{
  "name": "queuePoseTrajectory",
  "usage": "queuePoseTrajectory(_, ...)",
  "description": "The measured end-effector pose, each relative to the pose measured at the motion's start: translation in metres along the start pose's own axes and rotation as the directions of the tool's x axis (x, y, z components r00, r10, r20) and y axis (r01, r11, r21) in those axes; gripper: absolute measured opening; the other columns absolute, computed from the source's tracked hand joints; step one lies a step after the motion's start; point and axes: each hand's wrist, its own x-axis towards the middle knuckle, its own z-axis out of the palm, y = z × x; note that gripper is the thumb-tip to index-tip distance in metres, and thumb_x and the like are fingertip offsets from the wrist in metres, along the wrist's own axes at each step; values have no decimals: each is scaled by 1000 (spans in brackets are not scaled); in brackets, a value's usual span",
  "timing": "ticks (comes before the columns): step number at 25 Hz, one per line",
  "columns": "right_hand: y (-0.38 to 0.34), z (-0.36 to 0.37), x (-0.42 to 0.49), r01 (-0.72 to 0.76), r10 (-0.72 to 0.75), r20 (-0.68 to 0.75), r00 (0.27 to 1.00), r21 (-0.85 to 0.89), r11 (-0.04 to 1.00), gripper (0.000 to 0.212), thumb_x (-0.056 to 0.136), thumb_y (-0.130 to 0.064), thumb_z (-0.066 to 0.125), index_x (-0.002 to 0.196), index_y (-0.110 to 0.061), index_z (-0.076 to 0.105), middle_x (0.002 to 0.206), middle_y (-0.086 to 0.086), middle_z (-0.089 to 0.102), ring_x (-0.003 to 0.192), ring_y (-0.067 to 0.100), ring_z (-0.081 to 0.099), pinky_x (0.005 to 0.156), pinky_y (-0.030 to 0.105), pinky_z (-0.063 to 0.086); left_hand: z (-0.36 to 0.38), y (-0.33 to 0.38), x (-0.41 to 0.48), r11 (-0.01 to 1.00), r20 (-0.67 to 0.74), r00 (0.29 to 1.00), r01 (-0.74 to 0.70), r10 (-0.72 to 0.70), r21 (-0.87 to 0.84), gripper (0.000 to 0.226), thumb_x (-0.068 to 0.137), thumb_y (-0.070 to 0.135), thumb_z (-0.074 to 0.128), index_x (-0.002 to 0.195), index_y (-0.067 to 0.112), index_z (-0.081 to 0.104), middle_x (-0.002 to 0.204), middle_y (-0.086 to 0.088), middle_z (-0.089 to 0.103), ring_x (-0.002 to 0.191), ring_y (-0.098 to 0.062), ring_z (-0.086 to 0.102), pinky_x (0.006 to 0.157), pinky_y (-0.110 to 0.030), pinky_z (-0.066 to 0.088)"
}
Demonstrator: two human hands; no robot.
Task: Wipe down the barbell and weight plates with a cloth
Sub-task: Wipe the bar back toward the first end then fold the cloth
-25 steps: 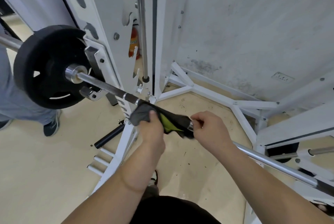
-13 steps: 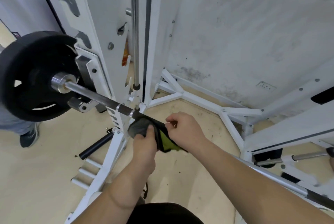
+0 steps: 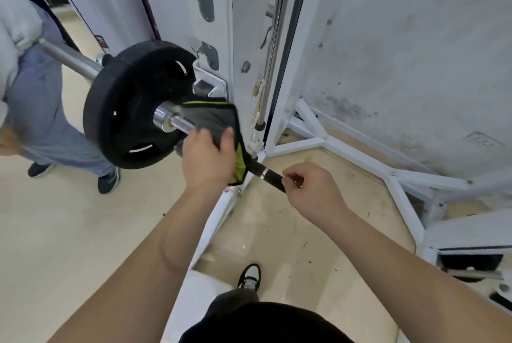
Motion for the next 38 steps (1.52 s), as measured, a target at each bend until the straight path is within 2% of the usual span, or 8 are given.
queuePoseTrajectory(5, 8, -2, -21, -31, 47, -107, 993, 150, 988, 13, 95, -19, 65, 99, -23, 77, 98, -8, 69, 89, 11, 64, 83, 26, 53, 46, -5, -62, 975, 176, 963, -216, 204, 49, 33, 99, 35, 59, 90, 4, 65, 101, -13, 65, 104, -32, 54, 88, -43, 49)
queuePoseTrajectory(7, 14, -11, -31, -93, 120, -94, 988, 254, 963, 15, 94, -17, 65, 93, -24, 79, 90, -9, 73, 86, 11, 67, 80, 27, 53, 44, -1, -92, 924, 405, 913, 117, 43, -363, 28, 99, 37, 62, 98, 10, 70, 98, -6, 74, 100, -25, 67, 87, -37, 53)
queuePoseTrajectory(9, 23, -22, -46, -178, 219, -58, 974, 403, 898, 18, 94, -16, 66, 87, -27, 78, 85, -9, 76, 85, 13, 70, 82, 34, 58, 37, 2, -113, 635, 721, 685, 602, -101, -483, 26, 100, 32, 63, 117, 15, 73, 111, -8, 79, 109, -27, 73, 99, -41, 55)
queuePoseTrajectory(14, 49, -59, -108, -412, 382, 181, 906, 578, 705, 27, 91, -51, 71, 98, -26, 80, 97, -3, 79, 96, 24, 74, 85, 43, 62, 8, 13, -167, 488, 877, 475, 751, 70, -445, 45, 102, 43, 54, 135, 15, 66, 132, -11, 71, 125, -30, 66, 111, -47, 47)
queuePoseTrajectory(21, 101, -88, -227, -444, 175, 440, 881, 639, 628, 44, 87, -50, 75, 111, -13, 79, 108, 9, 80, 106, 28, 75, 96, 43, 58, -4, 37, -301, 807, 896, 367, 432, 250, -402, 42, 83, 6, 82, 123, 13, 71, 116, -19, 76, 111, -36, 73, 100, -52, 57)
queuePoseTrajectory(29, 146, -55, -323, -363, 144, 335, 931, 816, 450, 16, 81, -27, 82, 79, -13, 73, 88, 10, 73, 85, 25, 65, 80, 43, 46, -32, 2, -371, 894, 695, 719, 309, 4, -324, 16, 78, 20, 69, 88, 11, 60, 89, -9, 67, 87, -28, 66, 79, -43, 56)
queuePoseTrajectory(35, 128, -28, -349, -208, 44, 211, 976, 867, 452, 28, 79, -24, 77, 85, -7, 55, 87, 10, 59, 84, 23, 57, 72, 38, 42, -52, -17, -383, 833, 840, 540, 445, 44, -330, 51, 86, 56, 73, 116, 16, 71, 116, -3, 77, 109, -23, 73, 97, -43, 57)
queuePoseTrajectory(38, 117, -10, -353, -215, 33, 222, 974, 878, 428, 31, 77, -20, 80, 80, -7, 52, 85, 11, 56, 81, 24, 56, 72, 37, 43, -59, -30, -378, 832, 745, 666, 423, -17, -359, 37, 89, 46, 77, 108, 15, 73, 108, -6, 80, 104, -23, 76, 93, -40, 59)
